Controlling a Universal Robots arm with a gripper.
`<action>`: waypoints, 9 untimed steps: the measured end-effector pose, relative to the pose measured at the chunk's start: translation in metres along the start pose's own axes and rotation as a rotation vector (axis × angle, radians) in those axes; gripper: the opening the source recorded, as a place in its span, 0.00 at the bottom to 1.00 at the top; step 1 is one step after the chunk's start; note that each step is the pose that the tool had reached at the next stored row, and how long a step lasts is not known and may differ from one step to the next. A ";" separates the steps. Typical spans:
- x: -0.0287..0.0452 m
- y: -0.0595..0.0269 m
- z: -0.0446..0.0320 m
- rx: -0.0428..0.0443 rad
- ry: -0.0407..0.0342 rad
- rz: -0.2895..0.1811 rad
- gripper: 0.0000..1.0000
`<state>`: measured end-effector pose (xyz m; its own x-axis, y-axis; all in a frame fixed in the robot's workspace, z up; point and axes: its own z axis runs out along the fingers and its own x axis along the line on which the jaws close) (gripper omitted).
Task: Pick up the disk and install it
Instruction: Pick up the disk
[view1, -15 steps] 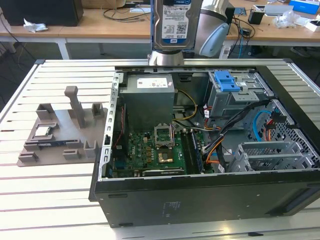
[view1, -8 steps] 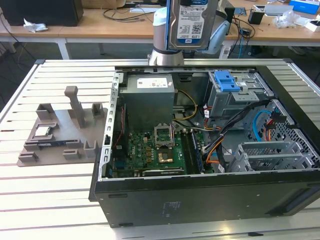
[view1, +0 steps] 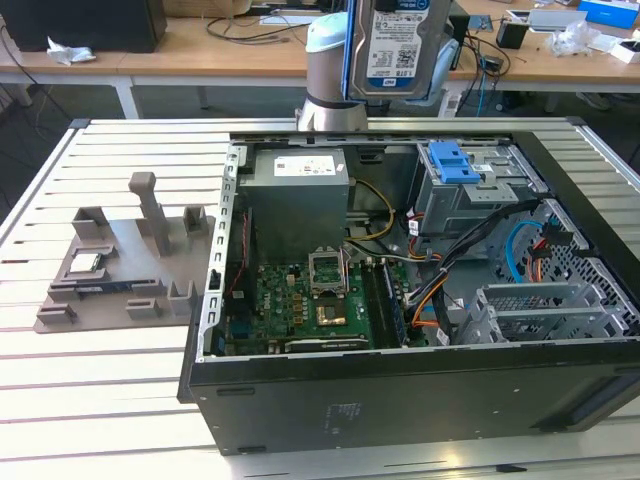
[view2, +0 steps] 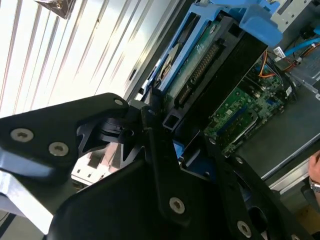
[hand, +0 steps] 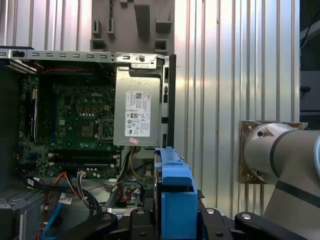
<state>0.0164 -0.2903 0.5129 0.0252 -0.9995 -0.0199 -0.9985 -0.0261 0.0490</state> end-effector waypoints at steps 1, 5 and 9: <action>0.0015 0.0001 0.0000 0.0000 0.0000 0.000 0.37; 0.0158 0.0005 -0.0002 0.0000 -0.0001 0.000 0.37; 0.0258 0.0007 -0.0003 0.0000 -0.0001 0.000 0.37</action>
<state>0.0163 -0.3161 0.5127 0.0250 -0.9995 -0.0199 -0.9985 -0.0260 0.0490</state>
